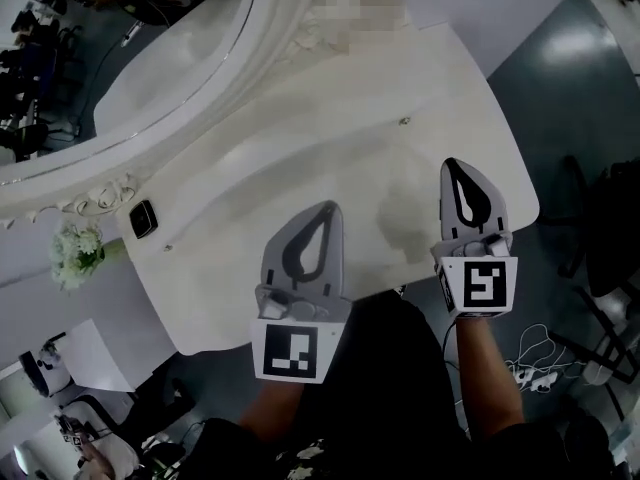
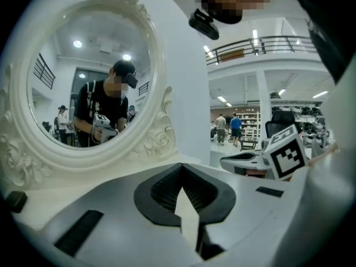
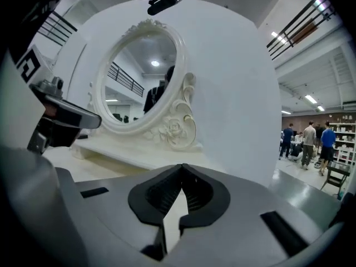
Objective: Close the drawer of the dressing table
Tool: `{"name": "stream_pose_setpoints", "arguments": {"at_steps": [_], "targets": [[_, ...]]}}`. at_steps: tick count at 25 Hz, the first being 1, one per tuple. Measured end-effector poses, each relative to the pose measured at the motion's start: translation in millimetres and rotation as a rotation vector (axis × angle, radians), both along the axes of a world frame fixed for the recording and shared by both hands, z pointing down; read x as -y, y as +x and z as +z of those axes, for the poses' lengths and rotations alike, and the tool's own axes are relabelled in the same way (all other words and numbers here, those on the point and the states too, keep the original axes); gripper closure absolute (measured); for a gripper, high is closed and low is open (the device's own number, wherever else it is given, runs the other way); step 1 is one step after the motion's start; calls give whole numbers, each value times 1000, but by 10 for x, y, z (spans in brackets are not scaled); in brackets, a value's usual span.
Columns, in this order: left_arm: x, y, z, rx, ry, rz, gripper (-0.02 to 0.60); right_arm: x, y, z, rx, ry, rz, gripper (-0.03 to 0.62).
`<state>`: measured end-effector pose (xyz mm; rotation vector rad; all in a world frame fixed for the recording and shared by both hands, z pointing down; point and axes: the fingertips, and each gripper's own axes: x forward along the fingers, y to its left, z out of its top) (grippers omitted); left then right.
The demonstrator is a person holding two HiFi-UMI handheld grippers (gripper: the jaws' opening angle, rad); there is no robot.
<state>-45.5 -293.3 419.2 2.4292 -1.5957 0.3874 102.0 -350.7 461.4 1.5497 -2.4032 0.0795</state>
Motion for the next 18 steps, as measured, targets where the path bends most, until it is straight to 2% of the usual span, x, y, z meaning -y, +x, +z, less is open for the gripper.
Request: {"name": "stream_pose_setpoints", "arguments": {"at_steps": [3, 8, 12, 18], "targets": [[-88, 32, -310, 9, 104, -32, 578, -196, 29, -425, 32, 80, -41, 594], [-425, 131, -632, 13, 169, -52, 578, -629, 151, -944, 55, 166, -78, 594], [-680, 263, -799, 21, 210, -55, 578, -918, 262, -1007, 62, 174, -92, 594], [-1030, 253, -1027, 46, 242, -72, 578, -1339, 196, -963, 80, 147, -126, 594]]}}
